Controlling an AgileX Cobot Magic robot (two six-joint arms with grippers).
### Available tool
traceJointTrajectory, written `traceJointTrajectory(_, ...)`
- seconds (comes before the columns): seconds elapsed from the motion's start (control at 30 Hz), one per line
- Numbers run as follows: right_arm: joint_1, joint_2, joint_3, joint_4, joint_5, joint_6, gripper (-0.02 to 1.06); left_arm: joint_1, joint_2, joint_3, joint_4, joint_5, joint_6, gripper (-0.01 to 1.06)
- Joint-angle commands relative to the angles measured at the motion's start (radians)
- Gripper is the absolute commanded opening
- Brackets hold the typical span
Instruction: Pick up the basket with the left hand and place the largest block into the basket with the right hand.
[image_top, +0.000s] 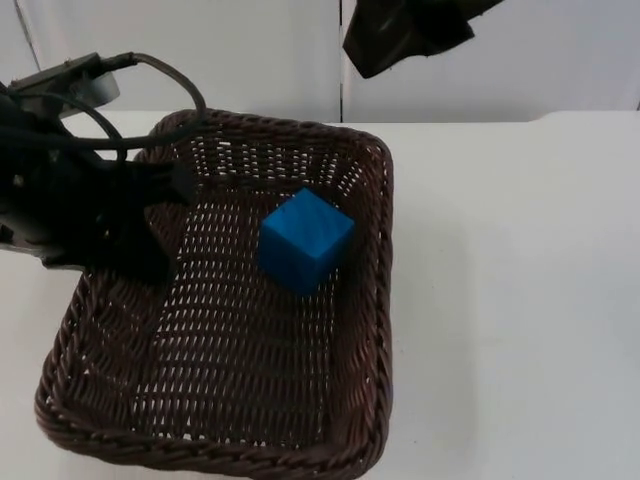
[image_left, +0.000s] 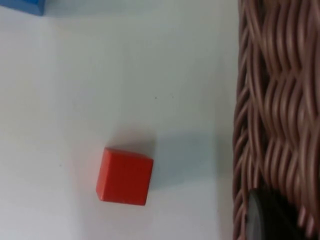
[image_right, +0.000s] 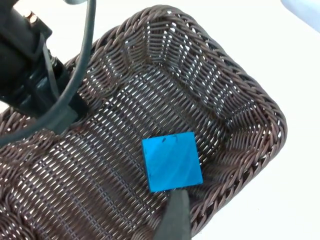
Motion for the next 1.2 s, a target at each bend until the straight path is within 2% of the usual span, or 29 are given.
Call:
traceJointTrajectory(0.0,-0.001,-0.009,-0.002,-0.002,0.006,-0.005,0.69,0.002,-0.011,-0.001,-0.036,-0.008,-0.002,0.0)
traceJointTrajectory(0.23,-0.001,-0.009,-0.002,-0.002,0.006,-0.005,0.69,0.002,-0.003,-0.005,-0.087,-0.02,0.013,0.0)
traceJointTrajectory(0.37,-0.001,-0.009,-0.002,-0.002,-0.003,-0.005,0.69,0.002,0.044,-0.026,-0.2,-0.017,0.105,0.0)
traceJointTrajectory(0.53,-0.001,-0.009,-0.002,-0.002,-0.004,-0.005,0.69,-0.005,0.188,-0.13,-0.422,0.032,0.28,0.0)
traceJointTrajectory(0.93,-0.001,-0.009,-0.002,-0.01,0.01,-0.005,0.69,-0.1,0.468,-0.361,-0.461,0.029,0.288,0.0)
traceJointTrajectory(1.17,-0.001,-0.009,-0.002,-0.01,0.031,-0.005,0.69,-0.119,0.491,-0.376,-0.475,0.003,0.286,0.0)
